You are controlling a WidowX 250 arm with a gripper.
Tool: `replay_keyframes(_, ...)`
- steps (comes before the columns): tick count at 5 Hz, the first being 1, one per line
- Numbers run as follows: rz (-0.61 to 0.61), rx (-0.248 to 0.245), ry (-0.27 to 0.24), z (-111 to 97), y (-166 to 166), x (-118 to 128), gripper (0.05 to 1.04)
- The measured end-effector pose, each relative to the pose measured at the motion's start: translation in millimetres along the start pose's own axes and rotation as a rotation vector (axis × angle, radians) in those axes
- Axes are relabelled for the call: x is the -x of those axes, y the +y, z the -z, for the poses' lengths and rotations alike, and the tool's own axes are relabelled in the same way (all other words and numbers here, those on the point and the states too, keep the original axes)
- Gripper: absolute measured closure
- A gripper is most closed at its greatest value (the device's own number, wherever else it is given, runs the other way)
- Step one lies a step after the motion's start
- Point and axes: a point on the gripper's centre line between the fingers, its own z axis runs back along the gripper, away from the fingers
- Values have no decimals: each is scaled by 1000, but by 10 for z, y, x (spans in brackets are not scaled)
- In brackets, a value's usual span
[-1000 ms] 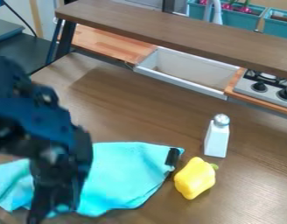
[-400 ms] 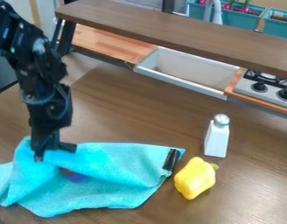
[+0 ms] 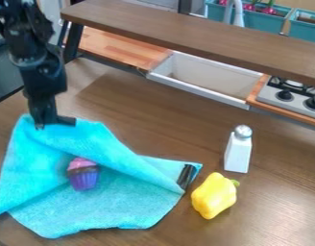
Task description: Unfold the cloth from bottom to top
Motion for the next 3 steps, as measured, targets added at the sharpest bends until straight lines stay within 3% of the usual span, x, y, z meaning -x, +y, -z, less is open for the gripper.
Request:
replay_keyframes(1, -45, 17, -9, 7, 238, 35, 1028)
replay_keyframes(3, -107, 63, 52, 235, 538, 94, 1028)
